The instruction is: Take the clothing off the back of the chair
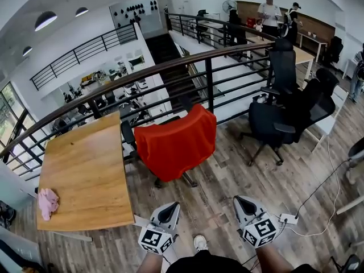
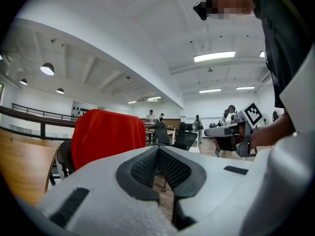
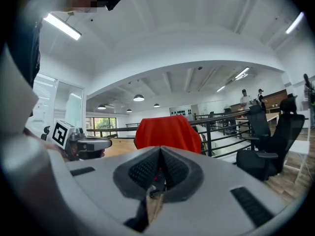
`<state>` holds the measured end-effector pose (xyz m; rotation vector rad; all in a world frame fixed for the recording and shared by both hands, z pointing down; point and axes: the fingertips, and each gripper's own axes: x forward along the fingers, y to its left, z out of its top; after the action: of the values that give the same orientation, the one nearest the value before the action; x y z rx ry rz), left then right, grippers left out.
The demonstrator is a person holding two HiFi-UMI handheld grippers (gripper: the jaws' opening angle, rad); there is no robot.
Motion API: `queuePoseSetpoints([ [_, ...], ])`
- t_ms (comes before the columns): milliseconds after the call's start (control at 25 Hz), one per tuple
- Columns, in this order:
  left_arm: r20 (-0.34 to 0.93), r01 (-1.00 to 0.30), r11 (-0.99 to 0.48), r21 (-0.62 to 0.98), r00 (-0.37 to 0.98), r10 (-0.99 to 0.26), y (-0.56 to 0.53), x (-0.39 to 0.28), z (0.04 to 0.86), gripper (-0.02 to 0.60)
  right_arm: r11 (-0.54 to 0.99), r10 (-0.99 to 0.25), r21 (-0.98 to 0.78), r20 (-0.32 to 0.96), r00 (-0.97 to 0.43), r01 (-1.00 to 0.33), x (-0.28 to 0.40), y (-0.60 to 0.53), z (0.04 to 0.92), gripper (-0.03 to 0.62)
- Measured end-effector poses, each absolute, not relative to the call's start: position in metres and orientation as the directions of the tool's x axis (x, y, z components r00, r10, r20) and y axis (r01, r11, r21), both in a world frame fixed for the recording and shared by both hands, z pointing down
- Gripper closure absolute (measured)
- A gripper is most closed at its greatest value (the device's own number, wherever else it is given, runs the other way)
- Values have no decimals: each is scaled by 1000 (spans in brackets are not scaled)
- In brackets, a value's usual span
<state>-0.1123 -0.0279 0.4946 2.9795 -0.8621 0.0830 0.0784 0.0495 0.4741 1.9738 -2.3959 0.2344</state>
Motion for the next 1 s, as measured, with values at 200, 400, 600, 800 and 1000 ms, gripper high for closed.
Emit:
queuePoseSetpoints([
  [200, 46, -549, -834, 44, 836, -548, -68, -119, 497, 566, 203, -967, -93, 135, -214, -975, 69, 7, 480, 588],
  [400, 31, -546, -836, 45, 837, -546, -97, -127, 496, 566, 214, -967, -73, 125, -222, -974, 55, -27, 469, 588],
  [600, 28, -566, -823, 46, 824, -566, -115, -140, 495, 566, 212, -966, -67, 135, -219, -975, 53, -47, 471, 588],
  [800, 48, -590, -807, 29, 807, -589, -132, -150, 495, 566, 211, -970, -65, 111, -217, -975, 62, -70, 464, 588],
  [1000, 29, -614, -790, 14, 790, -613, -155, -148, 489, 566, 211, -970, -66, 104, -217, -975, 86, -97, 465, 588],
])
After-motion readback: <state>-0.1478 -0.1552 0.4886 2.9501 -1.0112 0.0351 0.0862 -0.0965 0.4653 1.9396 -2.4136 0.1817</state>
